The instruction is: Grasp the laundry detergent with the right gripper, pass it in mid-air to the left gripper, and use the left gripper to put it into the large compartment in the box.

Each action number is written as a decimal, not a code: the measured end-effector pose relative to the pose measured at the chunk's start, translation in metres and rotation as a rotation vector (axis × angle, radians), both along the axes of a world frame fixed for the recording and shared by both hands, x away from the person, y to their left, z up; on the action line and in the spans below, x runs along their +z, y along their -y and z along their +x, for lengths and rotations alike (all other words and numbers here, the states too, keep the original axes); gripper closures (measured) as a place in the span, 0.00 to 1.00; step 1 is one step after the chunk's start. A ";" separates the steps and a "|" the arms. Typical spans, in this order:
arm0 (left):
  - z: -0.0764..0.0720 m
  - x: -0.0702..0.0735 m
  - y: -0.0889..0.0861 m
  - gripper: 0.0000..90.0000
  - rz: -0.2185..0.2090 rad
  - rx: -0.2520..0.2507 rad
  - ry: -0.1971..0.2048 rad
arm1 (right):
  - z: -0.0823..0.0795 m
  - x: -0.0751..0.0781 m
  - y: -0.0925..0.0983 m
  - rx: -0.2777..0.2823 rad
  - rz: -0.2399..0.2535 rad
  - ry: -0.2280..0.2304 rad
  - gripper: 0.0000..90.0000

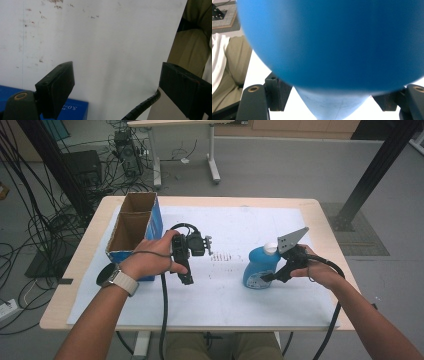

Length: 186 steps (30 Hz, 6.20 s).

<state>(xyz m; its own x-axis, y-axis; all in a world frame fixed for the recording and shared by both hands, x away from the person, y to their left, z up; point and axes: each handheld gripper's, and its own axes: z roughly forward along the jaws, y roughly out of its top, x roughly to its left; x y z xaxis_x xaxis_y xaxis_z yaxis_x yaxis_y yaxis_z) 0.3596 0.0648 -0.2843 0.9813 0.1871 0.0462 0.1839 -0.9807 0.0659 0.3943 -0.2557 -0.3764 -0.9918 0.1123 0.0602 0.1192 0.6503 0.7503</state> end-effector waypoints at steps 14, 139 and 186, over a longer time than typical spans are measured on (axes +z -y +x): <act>0.000 -0.001 0.001 0.15 0.001 -0.002 -0.002 | 0.000 -0.003 -0.001 -0.001 0.013 -0.004 0.31; 0.001 -0.006 -0.001 0.15 -0.012 0.007 -0.009 | 0.001 -0.020 -0.001 -0.017 0.141 -0.017 0.43; 0.001 -0.006 0.000 0.15 -0.016 0.004 -0.005 | 0.001 -0.020 -0.001 -0.006 0.131 0.015 0.47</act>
<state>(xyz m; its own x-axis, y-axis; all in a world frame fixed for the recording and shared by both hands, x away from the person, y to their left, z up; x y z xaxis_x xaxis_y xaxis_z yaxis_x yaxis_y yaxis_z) 0.3610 0.0651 -0.2902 0.9808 0.1915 0.0379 0.1881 -0.9789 0.0801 0.3958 -0.2542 -0.3959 -0.9920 0.1109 0.0598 0.1111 0.5460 0.8304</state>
